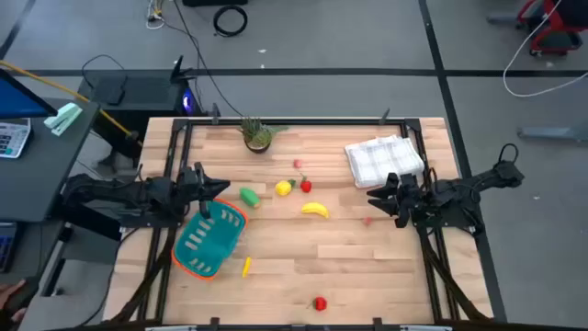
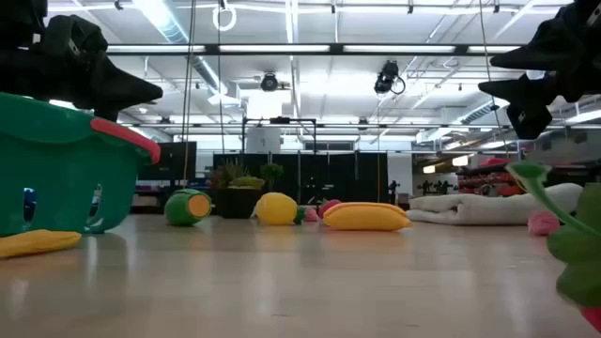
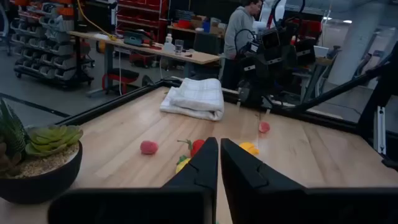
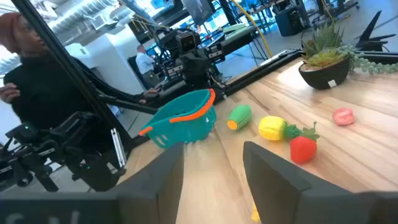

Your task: Pick and placing Produce into tupperware

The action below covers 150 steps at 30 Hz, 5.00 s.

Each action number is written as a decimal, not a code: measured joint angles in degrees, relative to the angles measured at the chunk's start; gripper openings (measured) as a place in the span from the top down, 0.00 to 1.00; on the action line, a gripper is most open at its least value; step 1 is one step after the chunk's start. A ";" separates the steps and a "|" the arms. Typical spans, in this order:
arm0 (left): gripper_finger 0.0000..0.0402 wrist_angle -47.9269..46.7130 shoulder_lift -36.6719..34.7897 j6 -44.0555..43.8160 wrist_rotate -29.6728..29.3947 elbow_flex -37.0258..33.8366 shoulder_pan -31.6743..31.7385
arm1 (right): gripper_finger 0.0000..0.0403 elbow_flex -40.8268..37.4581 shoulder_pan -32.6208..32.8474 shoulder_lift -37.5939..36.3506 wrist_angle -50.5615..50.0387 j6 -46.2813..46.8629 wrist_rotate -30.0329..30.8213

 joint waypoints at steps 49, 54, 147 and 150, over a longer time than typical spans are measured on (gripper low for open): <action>0.92 9.24 0.00 -9.03 0.00 0.54 0.04 | 0.57 0.01 -0.01 -0.01 -0.01 -0.01 -0.01; 0.92 9.42 0.00 -9.87 -0.37 3.75 0.04 | 0.57 0.00 -0.02 -0.01 0.02 -0.35 0.89; 0.92 -66.88 62.20 3.29 -7.53 101.09 13.10 | 0.38 45.16 -7.40 83.39 -54.92 71.76 -21.77; 0.93 -66.88 62.20 3.02 -7.56 101.09 13.83 | 0.38 44.04 -7.86 83.39 -51.90 69.71 -21.63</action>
